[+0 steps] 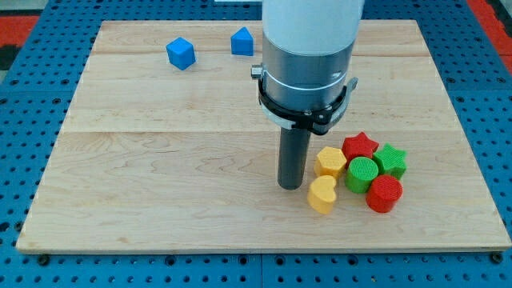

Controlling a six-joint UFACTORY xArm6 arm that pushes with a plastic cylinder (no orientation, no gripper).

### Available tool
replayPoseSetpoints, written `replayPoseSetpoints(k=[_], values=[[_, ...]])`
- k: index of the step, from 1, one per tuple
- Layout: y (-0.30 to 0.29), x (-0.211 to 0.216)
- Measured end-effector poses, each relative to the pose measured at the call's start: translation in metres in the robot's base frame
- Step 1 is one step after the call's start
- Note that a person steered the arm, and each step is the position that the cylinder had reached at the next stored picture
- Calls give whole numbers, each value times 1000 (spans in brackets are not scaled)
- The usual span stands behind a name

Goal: Move the yellow heart into a group of blocks

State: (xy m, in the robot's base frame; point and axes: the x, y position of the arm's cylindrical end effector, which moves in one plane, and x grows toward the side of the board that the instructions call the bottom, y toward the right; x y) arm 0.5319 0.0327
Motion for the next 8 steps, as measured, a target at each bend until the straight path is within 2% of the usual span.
replayPoseSetpoints(k=[1, 2, 4, 5, 6, 7, 8], values=[[-31, 25], [4, 42], [46, 37], [-13, 16], [-98, -58], [-124, -148], [-60, -208]])
